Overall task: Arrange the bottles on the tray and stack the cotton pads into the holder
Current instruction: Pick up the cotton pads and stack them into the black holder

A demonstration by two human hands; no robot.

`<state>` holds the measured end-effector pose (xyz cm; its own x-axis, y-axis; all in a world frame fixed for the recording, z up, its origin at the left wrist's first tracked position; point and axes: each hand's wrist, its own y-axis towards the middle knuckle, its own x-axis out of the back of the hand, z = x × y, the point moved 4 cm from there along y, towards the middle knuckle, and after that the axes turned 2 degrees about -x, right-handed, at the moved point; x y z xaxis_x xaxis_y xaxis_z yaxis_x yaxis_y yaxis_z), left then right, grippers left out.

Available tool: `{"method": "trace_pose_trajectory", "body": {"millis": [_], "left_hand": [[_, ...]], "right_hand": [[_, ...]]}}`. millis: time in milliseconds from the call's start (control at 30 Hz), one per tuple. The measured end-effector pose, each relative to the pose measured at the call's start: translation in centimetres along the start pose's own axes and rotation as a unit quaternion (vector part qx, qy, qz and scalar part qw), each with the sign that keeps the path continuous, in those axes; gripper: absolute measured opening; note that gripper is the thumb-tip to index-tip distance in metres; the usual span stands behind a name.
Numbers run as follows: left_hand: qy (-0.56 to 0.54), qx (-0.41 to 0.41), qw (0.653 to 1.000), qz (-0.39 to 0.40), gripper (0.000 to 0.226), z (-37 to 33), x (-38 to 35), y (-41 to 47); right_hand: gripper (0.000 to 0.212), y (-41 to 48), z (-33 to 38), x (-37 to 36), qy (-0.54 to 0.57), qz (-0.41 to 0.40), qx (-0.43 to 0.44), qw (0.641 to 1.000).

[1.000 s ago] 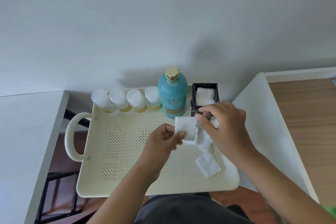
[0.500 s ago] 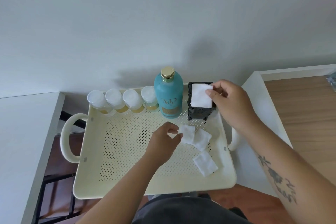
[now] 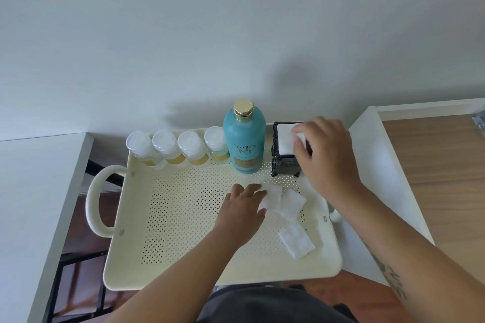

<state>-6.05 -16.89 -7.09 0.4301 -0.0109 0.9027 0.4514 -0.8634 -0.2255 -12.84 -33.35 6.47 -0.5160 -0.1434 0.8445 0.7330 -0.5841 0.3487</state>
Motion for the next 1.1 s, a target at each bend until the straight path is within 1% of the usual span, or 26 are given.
{"method": "trace_pose_trajectory", "body": {"millis": [100, 167, 233, 333, 433, 533, 600, 733, 933, 1033, 1100], "left_hand": [[0.018, -0.01, 1.0, -0.007, 0.045, 0.1, -0.3, -0.2], [0.033, -0.02, 0.999, -0.014, 0.044, 0.2, -0.3, -0.5], [0.041, -0.02, 0.999, -0.019, 0.042, 0.4, -0.3, -0.7], [0.031, -0.007, 0.999, -0.041, 0.031, 0.6, -0.2, -1.2], [0.007, 0.011, 0.998, -0.063, 0.025, 0.3, 0.2, -1.1], [-0.008, 0.019, 0.998, -0.052, 0.035, -0.1, 0.1, -0.7], [-0.004, 0.024, 0.999, -0.039, 0.039, -0.1, 0.0, -0.5], [-0.043, 0.055, 0.997, -0.022, 0.04, 0.3, -0.3, -0.3], [-0.081, 0.074, 0.994, -0.016, 0.021, 0.8, 0.5, -0.6], [-0.161, 0.092, 0.982, -0.032, 0.016, 1.1, 1.6, -1.2], [-0.241, 0.104, 0.964, -0.042, 0.015, 1.3, 2.5, -1.8]], "right_hand": [[0.016, -0.7, -0.1, -1.1, -0.039, 0.051, 0.028, 0.998], [0.022, -1.0, -0.4, -1.6, -0.056, 0.078, 0.02, 0.995], [0.034, -1.1, -0.6, -2.0, -0.08, 0.113, 0.009, 0.99], [0.047, -1.1, -0.6, -2.5, -0.114, 0.146, 0.005, 0.983], [0.045, -0.9, -0.4, -2.2, -0.119, 0.133, 0.005, 0.984], [0.038, -0.7, -0.3, -1.7, -0.096, 0.094, 0.008, 0.991], [0.037, -0.7, -0.3, -1.6, -0.09, 0.089, 0.016, 0.992], [0.043, -0.8, -0.6, -2.2, -0.101, 0.123, 0.027, 0.987], [0.056, -0.8, -0.8, -3.1, -0.124, 0.182, 0.018, 0.975], [0.053, -0.7, -0.8, -2.9, -0.114, 0.175, 0.01, 0.978], [0.039, -1.0, -0.5, -2.2, -0.079, 0.126, 0.017, 0.989]]}}
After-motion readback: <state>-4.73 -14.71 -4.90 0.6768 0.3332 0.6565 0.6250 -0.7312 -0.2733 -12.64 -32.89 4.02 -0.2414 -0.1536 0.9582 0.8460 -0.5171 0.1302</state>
